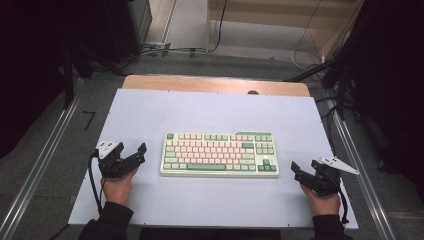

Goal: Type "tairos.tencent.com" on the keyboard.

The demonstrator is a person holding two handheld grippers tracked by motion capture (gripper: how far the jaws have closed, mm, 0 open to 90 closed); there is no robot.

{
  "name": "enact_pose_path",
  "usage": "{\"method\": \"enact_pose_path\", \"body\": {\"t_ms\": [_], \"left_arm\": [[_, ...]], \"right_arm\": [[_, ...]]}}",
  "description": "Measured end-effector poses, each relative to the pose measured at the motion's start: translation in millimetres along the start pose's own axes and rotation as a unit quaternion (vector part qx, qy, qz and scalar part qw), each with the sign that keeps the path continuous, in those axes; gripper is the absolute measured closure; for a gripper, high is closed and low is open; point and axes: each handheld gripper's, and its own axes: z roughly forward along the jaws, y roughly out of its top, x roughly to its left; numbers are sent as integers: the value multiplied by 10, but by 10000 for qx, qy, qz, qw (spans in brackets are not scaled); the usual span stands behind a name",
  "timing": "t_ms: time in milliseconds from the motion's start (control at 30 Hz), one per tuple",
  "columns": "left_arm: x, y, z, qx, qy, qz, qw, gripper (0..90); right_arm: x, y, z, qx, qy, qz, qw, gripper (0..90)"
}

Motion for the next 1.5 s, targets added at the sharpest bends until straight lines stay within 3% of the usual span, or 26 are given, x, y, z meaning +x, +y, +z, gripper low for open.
{"method": "enact_pose_path", "body": {"t_ms": [433, 800, 1500], "left_arm": [[-24, -38, -60, 18, -123, 27, 9999, 234], [-188, -42, -18, 52, -313, 190, 9993, 245], [-354, -20, 43, 117, -510, 318, 9981, 256]], "right_arm": [[152, 66, 55, -41, 216, -100, 9997, 224], [291, 97, 68, -87, 377, -229, 9990, 224], [487, 159, 142, -90, 576, -376, 9976, 258]]}}
